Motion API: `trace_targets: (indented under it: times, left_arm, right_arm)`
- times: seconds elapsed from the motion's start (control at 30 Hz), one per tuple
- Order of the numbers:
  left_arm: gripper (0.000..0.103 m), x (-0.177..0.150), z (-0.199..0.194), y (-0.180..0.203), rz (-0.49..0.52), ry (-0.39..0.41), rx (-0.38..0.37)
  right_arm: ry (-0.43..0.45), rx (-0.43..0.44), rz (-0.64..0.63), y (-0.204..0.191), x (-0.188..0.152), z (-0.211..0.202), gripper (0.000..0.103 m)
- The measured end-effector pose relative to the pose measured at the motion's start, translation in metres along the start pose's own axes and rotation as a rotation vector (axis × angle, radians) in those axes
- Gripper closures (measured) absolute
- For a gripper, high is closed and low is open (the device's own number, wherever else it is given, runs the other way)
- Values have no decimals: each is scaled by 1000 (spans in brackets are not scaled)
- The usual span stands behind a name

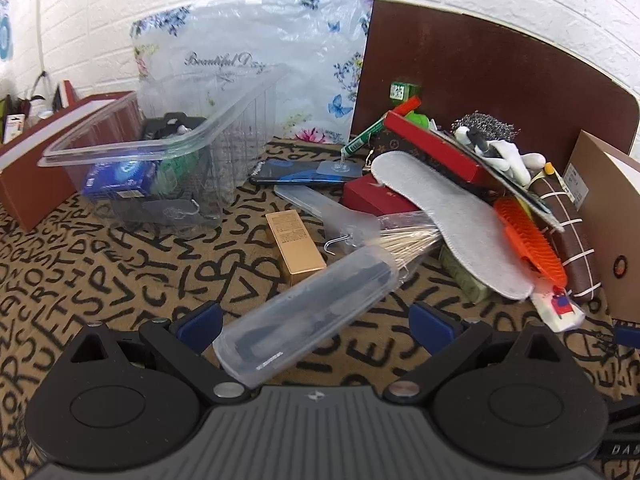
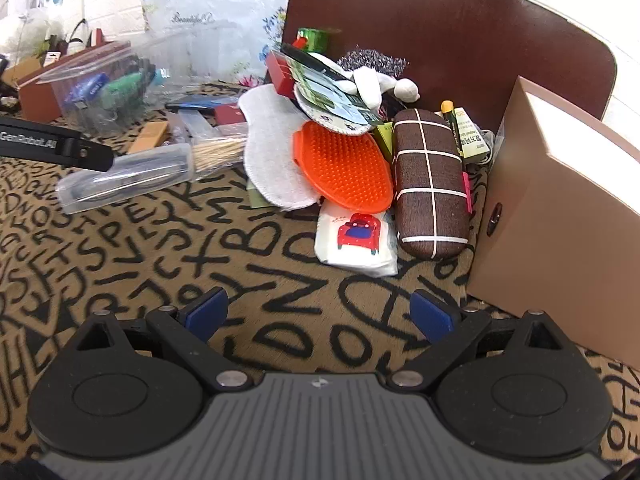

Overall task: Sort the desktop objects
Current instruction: 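Grasp the clear plastic case with the left tool while the right grasps the tissue pack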

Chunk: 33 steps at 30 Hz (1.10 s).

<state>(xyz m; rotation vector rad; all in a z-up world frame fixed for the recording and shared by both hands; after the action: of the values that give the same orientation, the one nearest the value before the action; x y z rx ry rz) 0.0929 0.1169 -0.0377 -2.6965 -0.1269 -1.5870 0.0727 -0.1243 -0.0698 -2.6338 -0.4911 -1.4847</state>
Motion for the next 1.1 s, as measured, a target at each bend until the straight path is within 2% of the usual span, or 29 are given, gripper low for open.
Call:
trace_targets:
  times: [0.17, 0.47, 0.57, 0.63, 0.7, 0.73, 0.77, 0.83, 0.93, 1.1]
  left_arm:
    - [2, 2, 23, -7, 28, -30, -40]
    - [13, -7, 61, -15, 27, -130, -94]
    - [21, -12, 64, -13, 50, -130, -87]
    - [32, -13, 62, -13, 30, -120, -114]
    - [40, -13, 60, -11, 17, -118, -126]
    - [47, -13, 59, -9, 16, -117, -131]
    - [50, -14, 57, -7, 15, -116, -138]
    - [55, -15, 54, -1, 14, -119, -150]
    - [55, -21, 44, 7, 18, -121, -163]
    - [55, -37, 18, 27, 18, -134, -230]
  right_arm:
    - [-13, -12, 21, 8, 6, 23, 8]
    - [-29, -2, 71, 16, 10, 54, 9]
    - [-30, -3, 87, 19, 10, 62, 9]
    - [-26, 5, 105, 20, 10, 64, 9]
    - [-4, 3, 103, 21, 10, 63, 21]
    - [16, -3, 86, 20, 10, 61, 38]
    - [19, -4, 80, 19, 12, 59, 46]
    - [10, 21, 94, 20, 12, 55, 54]
    - [4, 43, 91, 20, 10, 47, 59]
    - [-17, 88, 93, 16, -2, 22, 60]
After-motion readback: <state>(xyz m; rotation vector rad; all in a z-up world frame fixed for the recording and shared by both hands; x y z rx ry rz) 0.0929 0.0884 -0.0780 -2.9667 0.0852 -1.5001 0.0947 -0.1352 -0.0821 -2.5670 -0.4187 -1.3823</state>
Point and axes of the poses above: each gripper's, at about its wrist camera, not at the fingertips, and z roughly the way its jaws point, y to its right, x to its top, the point moved 2 cm from there along z, roughly the way its jaws point, and after that the axes turned 10 degrees about y, right-handed, at the moved point
